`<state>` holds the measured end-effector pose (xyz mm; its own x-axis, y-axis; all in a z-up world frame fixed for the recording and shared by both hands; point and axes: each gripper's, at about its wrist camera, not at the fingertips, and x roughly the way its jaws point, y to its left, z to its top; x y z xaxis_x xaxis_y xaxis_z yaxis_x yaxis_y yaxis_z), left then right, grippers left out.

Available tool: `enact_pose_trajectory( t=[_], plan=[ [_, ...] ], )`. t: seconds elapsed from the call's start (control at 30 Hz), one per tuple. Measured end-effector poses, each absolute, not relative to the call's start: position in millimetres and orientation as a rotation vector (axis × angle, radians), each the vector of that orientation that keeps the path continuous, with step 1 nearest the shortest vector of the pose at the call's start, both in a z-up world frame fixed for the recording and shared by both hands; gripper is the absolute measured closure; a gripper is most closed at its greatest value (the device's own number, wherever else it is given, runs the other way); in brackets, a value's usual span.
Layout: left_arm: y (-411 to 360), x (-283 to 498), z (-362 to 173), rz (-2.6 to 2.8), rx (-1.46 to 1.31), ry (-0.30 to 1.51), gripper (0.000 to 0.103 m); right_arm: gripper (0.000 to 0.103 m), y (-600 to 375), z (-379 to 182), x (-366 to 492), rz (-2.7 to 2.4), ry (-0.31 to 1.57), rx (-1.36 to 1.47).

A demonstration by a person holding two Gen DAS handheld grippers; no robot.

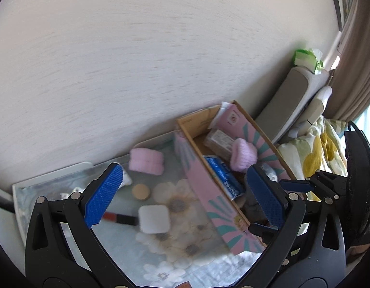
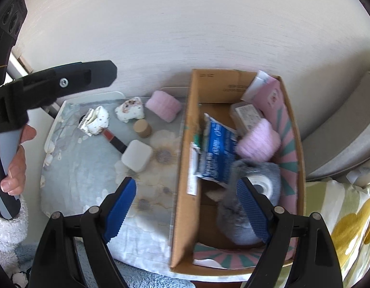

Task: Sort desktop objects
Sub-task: 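Withdraw both grippers back over the floral cloth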

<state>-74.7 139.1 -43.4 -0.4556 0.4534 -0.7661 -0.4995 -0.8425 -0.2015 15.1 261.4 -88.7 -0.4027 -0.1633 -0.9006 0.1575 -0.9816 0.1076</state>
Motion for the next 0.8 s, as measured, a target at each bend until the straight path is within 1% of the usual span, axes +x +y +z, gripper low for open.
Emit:
enact_pose_trajectory(
  t=[0.47,0.8],
  plan=[
    [50,-76,-51,2.391,-1.232,-0.032,0.000,0.020,203,-101,6,-2.386,0.070,1.583],
    [6,-78,-60,2.440,-1.269,-0.076,0.000,0.020,175,-108,-1,-2.352,0.101,1.593]
  ],
)
